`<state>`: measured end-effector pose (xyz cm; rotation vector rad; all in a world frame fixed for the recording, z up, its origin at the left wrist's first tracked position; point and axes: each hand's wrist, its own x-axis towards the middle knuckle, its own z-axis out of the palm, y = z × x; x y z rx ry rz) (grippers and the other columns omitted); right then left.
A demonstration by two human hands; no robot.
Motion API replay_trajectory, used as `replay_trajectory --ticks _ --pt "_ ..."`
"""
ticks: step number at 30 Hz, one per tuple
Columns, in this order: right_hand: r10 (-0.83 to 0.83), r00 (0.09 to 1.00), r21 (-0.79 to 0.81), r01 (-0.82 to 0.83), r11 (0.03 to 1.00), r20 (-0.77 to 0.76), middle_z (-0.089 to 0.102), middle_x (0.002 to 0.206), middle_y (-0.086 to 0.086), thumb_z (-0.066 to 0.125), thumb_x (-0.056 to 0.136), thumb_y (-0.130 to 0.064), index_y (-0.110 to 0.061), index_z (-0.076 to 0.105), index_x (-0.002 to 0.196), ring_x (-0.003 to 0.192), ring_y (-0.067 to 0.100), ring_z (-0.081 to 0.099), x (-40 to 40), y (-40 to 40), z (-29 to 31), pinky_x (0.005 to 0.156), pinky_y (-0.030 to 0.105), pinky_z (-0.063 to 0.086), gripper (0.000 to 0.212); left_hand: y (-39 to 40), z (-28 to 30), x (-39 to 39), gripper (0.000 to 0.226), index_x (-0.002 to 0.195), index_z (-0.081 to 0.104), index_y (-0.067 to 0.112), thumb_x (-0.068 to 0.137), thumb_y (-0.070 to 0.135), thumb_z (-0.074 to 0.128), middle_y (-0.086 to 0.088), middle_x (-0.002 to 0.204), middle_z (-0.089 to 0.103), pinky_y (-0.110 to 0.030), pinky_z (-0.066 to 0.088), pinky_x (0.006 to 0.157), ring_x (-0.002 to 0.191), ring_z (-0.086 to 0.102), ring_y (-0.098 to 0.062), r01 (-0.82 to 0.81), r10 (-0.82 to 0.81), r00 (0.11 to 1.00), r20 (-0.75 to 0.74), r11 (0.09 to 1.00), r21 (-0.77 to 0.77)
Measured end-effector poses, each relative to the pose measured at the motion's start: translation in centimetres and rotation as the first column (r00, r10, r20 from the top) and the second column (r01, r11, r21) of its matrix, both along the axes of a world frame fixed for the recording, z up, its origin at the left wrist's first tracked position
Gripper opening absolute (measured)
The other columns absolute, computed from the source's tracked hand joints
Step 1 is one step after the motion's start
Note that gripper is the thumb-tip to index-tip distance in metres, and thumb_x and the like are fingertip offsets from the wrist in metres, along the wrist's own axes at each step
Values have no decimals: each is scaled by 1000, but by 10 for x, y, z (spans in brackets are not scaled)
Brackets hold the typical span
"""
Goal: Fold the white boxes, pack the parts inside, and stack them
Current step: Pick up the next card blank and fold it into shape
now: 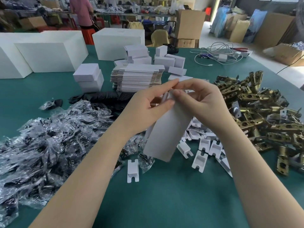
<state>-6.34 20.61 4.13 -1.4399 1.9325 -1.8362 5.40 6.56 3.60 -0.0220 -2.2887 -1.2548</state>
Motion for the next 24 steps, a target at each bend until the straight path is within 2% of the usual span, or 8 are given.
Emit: replay_trajectory --ticks 2,3,5,7,10,12,19,24 --pt "-30 999 -22 30 999 -13 75 98 -7 69 92 -20 -25 73 98 83 52 63 3 -3 0 69 65 49 9 5 2 -1 47 145 44 26 100 19 56 31 98 63 -2 41 80 91 58 15 -50 51 999 -17 997 54" --pt "-64 998 -41 64 997 -9 75 96 -12 69 92 -20 -30 73 97 87 45 67 4 -5 0 70 57 52 12 9 2 -3 47 147 43 25 101 23 55 27 114 60 -4 41 86 98 57 12 -108 110 994 -29 992 67" --pt "-143 990 -80 143 986 5 74 86 -19 70 92 -17 -34 71 93 85 11 71 7 -9 -2 70 27 55 17 18 1 -5 51 149 39 22 101 28 54 17 133 53 -11 41 94 106 53 5 -223 224 974 -26 975 20" --pt "-208 977 -110 212 971 43 72 80 -21 70 91 -17 -32 72 94 79 -1 69 11 -13 -5 67 14 50 16 28 -1 -7 67 151 33 21 93 34 63 6 147 42 -23 38 104 126 44 -4 -269 273 961 32 957 -106" --pt "-301 951 -165 309 937 73 70 78 -19 71 90 -18 -31 71 94 74 -1 67 19 -20 -10 64 12 49 14 39 -5 -9 108 153 21 20 66 49 78 1 149 38 -39 43 105 135 39 -16 -315 377 914 148 892 -325" --pt "-313 944 -165 326 931 101 71 82 -17 70 91 -17 -30 72 99 72 -2 66 23 -22 -11 64 12 49 15 40 -6 -9 120 155 14 22 62 50 84 1 151 36 -43 46 102 136 40 -19 -375 458 873 165 848 -374" --pt "-225 966 -136 242 961 129 74 88 -16 66 94 -14 -29 73 100 76 2 67 20 -18 -3 73 19 54 18 30 -2 -5 106 151 22 33 63 36 83 10 144 42 -40 47 94 126 44 -15 -399 446 887 123 872 -282" --pt "-162 984 -134 171 976 75 76 92 -14 65 94 -13 -34 73 100 88 1 69 22 -16 -4 76 20 54 23 28 2 -4 97 147 30 32 64 35 79 11 138 48 -45 50 92 122 49 -16 -390 444 890 103 860 -329"
